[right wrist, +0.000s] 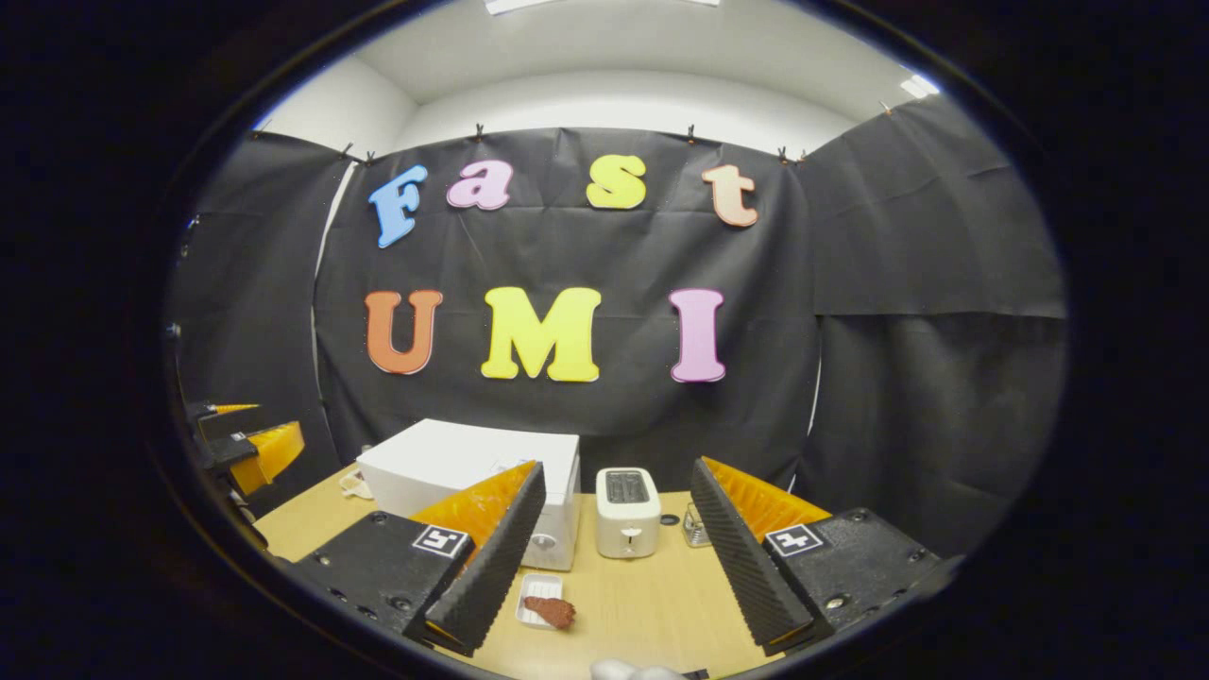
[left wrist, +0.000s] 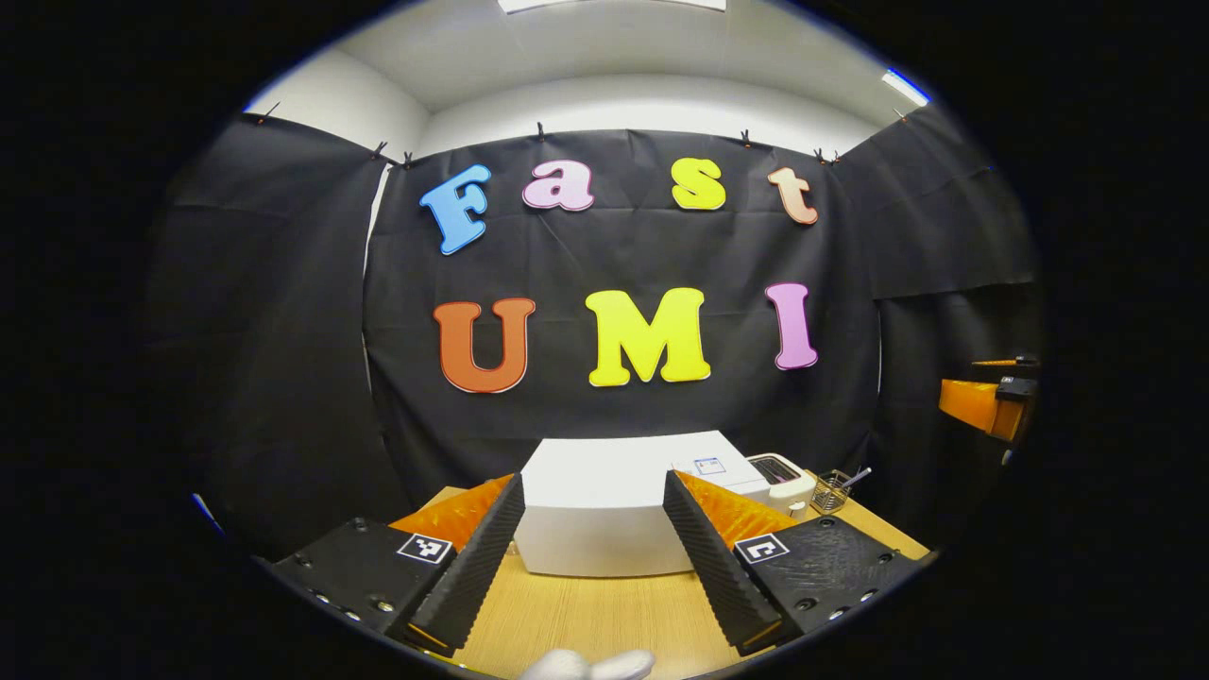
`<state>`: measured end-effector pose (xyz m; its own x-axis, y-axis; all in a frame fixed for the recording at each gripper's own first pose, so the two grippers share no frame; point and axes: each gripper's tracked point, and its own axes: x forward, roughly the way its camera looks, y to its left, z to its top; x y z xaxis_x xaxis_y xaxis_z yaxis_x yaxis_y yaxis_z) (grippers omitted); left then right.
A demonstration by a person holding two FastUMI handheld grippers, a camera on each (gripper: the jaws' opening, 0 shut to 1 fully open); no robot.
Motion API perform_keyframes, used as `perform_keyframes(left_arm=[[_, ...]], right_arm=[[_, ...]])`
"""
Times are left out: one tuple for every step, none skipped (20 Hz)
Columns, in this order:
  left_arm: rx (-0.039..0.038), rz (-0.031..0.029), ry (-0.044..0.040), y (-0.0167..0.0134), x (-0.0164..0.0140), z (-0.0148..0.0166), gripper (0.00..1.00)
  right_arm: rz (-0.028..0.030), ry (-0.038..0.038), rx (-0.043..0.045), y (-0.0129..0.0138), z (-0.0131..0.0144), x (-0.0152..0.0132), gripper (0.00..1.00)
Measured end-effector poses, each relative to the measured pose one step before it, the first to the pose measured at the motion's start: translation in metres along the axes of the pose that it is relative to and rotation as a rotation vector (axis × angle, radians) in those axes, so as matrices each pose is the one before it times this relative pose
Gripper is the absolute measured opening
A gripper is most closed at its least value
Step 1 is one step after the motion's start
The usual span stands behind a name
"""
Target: Open the microwave oven with the left hand, put the food in, and close the microwave oven.
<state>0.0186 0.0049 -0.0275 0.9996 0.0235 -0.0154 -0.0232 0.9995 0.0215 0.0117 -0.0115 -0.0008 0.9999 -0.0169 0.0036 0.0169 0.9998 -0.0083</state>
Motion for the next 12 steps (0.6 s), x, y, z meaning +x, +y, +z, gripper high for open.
perform_keyframes(left_arm=[[0.00025, -0.00907, 0.0003, -0.0046, 0.00284, -0.00682, 0.93], [-0.00263, -0.01111, 0.00041, -0.00663, 0.00354, -0.00687, 0.93], [-0.00477, -0.01131, 0.01324, -0.00617, 0.00457, -0.00891, 0.93], [-0.00768, -0.0137, 0.00135, -0.00758, 0.00567, -0.00864, 0.93], [-0.00383, -0.00626, 0.00646, -0.00706, 0.00509, -0.01126, 0.93], [0.00293, -0.00748, 0.00675, -0.00675, 0.00523, -0.00996, 0.93], [0.00144, -0.00767, 0.00525, -0.00665, 0.0073, -0.01023, 0.93], [0.00236, -0.00957, 0.00658, -0.01053, 0.00603, -0.01143, 0.93], [0.00889, -0.0105, -0.00083, -0.0081, 0.00701, -0.00963, 0.93], [0.00953, -0.01352, 0.00321, -0.00928, 0.00888, -0.01075, 0.93], [0.00534, -0.01211, 0.01039, -0.00914, 0.00794, -0.01123, 0.93], [0.0018, -0.01542, 0.00849, -0.01004, 0.00965, -0.01237, 0.93]], right_arm=[[-0.00363, -0.001, 0.00154, -0.00269, -0.00047, 0.00039, 0.99], [-0.00371, -0.00208, -0.00119, -0.00336, 0.00153, 0.00059, 0.99], [-0.00795, -0.00156, -0.00322, -0.00425, 0.0005, 0.00036, 0.99], [-0.00623, -0.00156, -0.00273, -0.00451, 0.00167, 0.00007, 0.99], [-0.00234, -0.00737, -0.00068, -0.004, 0.00149, 0.00014, 0.99], [-0.0023, -0.00628, 0.00137, -0.00349, 0.00213, 0.00029, 0.99], [-0.00437, 0.00183, -0.0057, -0.00511, -0.00093, 0.00037, 0.99], [-0.00906, 0.00209, -0.01161, -0.00667, -0.00018, 0.00106, 0.99], [-0.01243, -0.00062, -0.01017, -0.007, 0.0007, 0.00029, 0.99], [-0.00925, 0.00342, -0.00797, -0.00585, -0.00009, 0.00051, 0.99], [-0.00732, 0.0045, -0.00553, -0.00486, -0.00187, 0.00098, 0.99], [-0.01, 0.01006, -0.00594, -0.00522, -0.00211, 0.00115, 0.99]])
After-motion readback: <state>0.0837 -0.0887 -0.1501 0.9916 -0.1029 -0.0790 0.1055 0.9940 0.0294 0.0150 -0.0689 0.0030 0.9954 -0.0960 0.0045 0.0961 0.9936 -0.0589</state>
